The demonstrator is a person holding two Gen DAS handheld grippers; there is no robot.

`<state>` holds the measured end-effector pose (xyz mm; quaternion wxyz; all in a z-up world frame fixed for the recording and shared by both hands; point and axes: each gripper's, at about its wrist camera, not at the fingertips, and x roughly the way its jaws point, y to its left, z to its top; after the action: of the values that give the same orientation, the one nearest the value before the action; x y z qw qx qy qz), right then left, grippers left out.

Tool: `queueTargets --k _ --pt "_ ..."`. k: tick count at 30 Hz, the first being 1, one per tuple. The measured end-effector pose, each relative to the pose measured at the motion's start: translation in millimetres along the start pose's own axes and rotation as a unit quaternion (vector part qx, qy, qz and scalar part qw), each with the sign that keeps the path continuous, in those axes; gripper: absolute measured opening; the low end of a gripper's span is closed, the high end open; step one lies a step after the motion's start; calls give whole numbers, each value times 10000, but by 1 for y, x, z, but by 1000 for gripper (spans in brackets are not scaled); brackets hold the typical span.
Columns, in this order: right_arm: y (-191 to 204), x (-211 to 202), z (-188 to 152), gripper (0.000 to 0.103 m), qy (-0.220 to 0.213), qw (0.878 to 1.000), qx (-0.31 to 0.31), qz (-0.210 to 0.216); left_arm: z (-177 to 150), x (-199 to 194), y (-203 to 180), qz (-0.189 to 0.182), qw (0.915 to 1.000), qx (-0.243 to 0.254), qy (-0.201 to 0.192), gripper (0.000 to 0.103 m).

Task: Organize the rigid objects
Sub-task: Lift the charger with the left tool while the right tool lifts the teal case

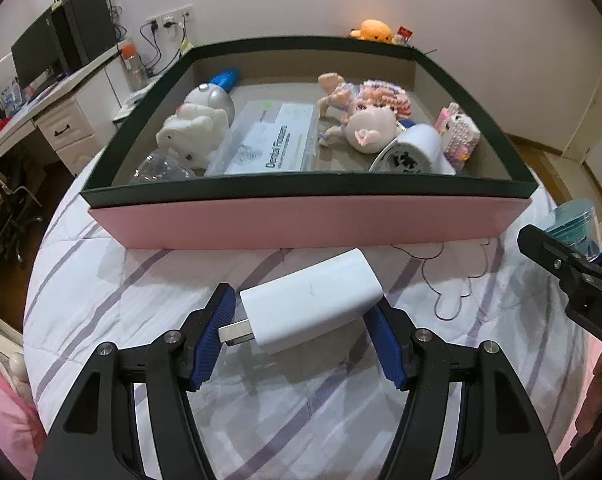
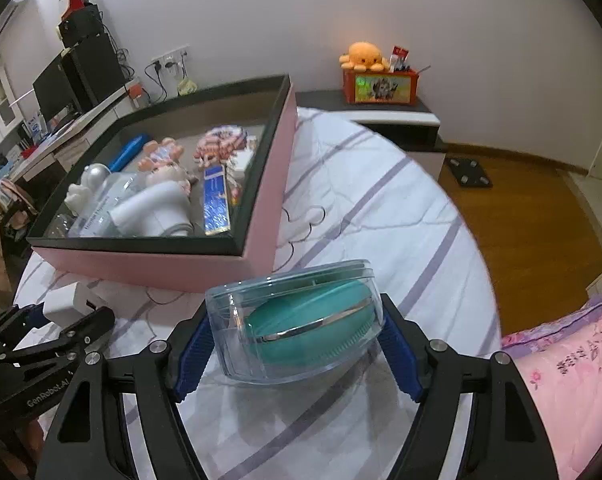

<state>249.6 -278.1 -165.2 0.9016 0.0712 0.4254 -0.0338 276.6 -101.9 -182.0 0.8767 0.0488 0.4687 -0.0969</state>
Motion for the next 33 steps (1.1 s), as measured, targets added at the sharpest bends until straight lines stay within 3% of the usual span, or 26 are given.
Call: queueTargets --k 5,13,33 --pt "10 -27 2 76 -253 9997 -58 -18 1 -20 7 22 9998 -50 -210 66" --pt "35 -87 -2 76 -826 9961 -305 -23 -1 -79 24 124 9961 -119 -869 66" --pt "81 -216 -22 76 -2297 9705 -708 170 -19 -220 43 216 9694 -186 -2440 66"
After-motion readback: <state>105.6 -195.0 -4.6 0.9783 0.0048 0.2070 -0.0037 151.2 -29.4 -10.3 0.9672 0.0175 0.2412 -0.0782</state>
